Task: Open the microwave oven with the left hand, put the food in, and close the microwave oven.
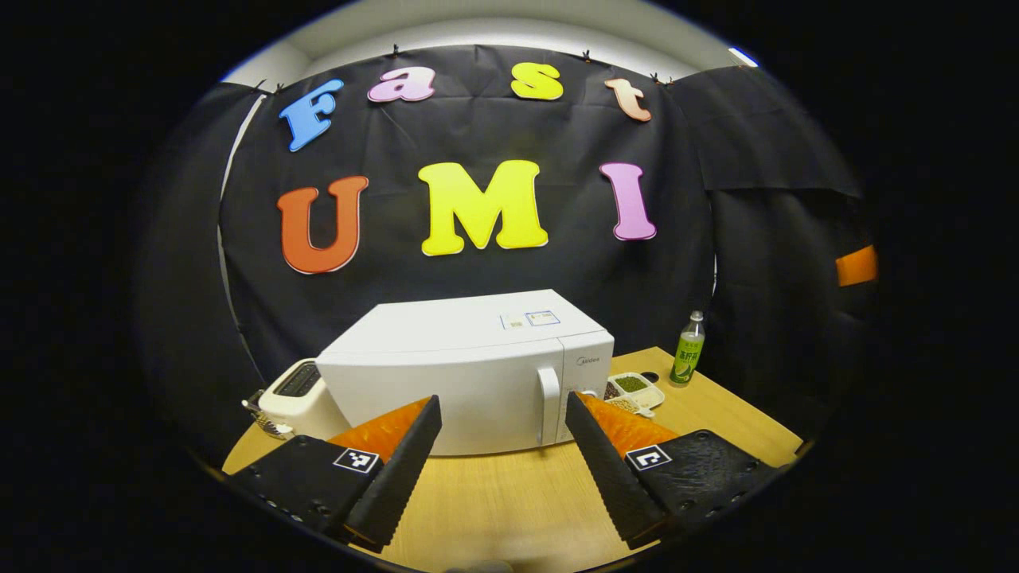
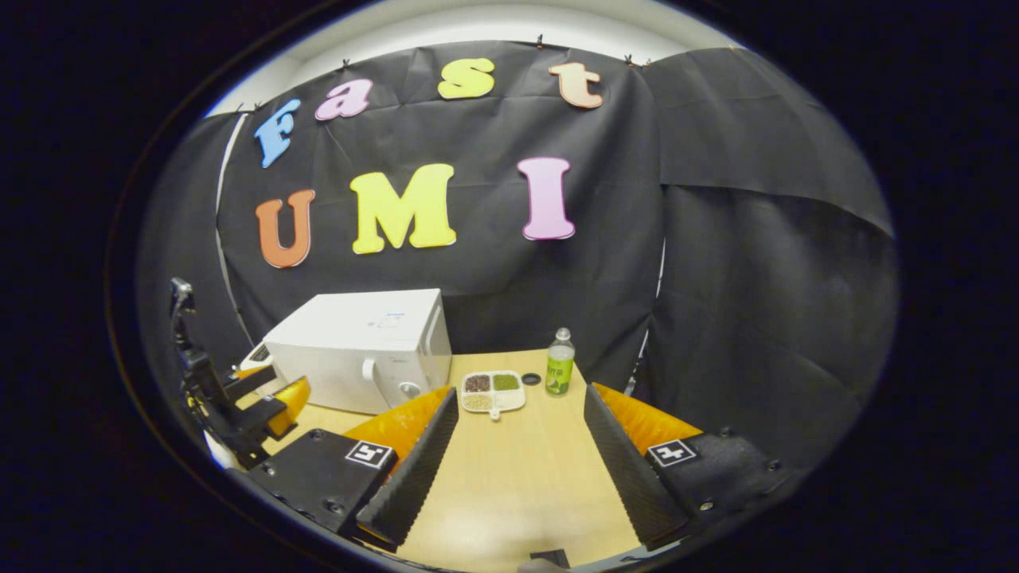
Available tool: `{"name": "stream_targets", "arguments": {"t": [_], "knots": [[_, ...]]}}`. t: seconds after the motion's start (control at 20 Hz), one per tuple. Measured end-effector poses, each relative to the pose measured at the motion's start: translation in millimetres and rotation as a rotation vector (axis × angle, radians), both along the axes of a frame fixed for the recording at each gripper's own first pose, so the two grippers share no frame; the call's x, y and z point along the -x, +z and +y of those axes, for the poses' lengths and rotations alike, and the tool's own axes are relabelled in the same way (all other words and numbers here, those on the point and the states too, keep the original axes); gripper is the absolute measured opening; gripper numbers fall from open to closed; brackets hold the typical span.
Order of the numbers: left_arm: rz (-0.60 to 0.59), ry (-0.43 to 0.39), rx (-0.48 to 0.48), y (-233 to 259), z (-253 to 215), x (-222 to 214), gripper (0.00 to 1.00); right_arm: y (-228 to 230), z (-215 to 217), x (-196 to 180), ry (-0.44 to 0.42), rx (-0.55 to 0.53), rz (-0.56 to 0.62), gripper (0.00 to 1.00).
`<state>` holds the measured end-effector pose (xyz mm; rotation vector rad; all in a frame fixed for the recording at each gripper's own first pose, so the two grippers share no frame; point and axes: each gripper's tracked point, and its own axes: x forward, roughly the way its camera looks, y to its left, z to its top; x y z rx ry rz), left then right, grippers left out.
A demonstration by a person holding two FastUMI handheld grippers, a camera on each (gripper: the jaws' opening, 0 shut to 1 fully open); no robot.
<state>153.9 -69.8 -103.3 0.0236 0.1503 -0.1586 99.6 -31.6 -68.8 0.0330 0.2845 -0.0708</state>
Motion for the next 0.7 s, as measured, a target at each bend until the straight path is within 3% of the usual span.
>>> {"name": "stream_targets", "arguments": {"t": [0.2, 0.25, 0.3, 0.35, 0.5, 0.55, 0.6, 0.65, 0.7], "knots": [[-0.023, 0.057, 0.010, 28.0, 46.2, 40.7, 0.96, 4.7, 24.3, -4.3, 0.038, 0.014, -0.045, 0.92], [-0.026, 0.076, 0.006, 34.8, 57.2, 50.9, 0.96, 7.8, 31.3, -4.0, 0.048, 0.014, -0.060, 1.00], [-0.036, 0.084, 0.002, 42.5, 66.1, 60.5, 0.96, 9.4, 38.4, -3.8, 0.059, 0.015, -0.072, 0.92], [-0.046, 0.092, 0.000, 50.3, 74.0, 70.1, 0.96, 9.8, 46.4, -3.9, 0.069, 0.016, -0.081, 1.00], [-0.052, 0.102, 0.012, 63.3, 87.5, 92.1, 0.96, 9.0, 68.6, -3.7, 0.103, 0.008, -0.090, 1.00], [-0.057, 0.103, 0.020, 68.9, 91.7, 99.4, 0.96, 10.0, 75.6, -2.9, 0.113, 0.003, -0.095, 0.92], [-0.065, 0.108, 0.022, 74.1, 96.3, 104.5, 0.96, 11.0, 80.9, -2.0, 0.118, 0.001, -0.100, 0.92], [-0.070, 0.115, 0.020, 79.0, 101.7, 108.9, 0.96, 11.8, 86.8, -1.3, 0.124, 0.001, -0.104, 1.00], [-0.083, 0.140, 0.015, 83.4, 110.7, 111.9, 0.96, 13.3, 91.8, 0.2, 0.129, 0.001, -0.111, 0.92]]}}
